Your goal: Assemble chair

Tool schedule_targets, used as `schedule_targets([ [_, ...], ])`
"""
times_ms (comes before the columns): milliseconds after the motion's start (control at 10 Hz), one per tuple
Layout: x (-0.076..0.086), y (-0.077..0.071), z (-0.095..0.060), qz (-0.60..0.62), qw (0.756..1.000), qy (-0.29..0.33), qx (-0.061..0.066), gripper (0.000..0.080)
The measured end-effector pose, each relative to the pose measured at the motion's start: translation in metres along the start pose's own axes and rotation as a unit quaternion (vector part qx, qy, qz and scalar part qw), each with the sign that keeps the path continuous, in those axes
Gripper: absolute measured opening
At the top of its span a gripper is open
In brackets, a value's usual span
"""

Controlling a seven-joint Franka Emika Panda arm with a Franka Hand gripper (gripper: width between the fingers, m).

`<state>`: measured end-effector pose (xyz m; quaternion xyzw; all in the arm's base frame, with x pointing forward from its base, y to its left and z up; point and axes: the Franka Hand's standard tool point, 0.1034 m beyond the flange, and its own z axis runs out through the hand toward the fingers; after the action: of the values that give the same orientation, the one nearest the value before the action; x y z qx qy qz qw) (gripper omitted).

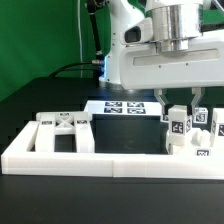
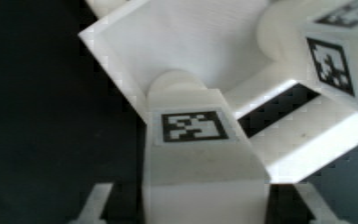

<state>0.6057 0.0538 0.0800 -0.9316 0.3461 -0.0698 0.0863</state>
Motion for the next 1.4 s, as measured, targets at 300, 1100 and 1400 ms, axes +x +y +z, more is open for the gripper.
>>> schedule_targets([
  [300, 0.0013, -0.0020, -0.0013, 0.156, 0.988, -0.010, 0.002, 0.0292],
  [1100, 0.0066, -0.0056, -0.0032, -0.153, 0.988, -0.013, -0.007, 0.0645],
  [1400, 0.0049, -0.0078, -0.0035, -0.277, 0.960, -0.022, -0.014, 0.0649],
])
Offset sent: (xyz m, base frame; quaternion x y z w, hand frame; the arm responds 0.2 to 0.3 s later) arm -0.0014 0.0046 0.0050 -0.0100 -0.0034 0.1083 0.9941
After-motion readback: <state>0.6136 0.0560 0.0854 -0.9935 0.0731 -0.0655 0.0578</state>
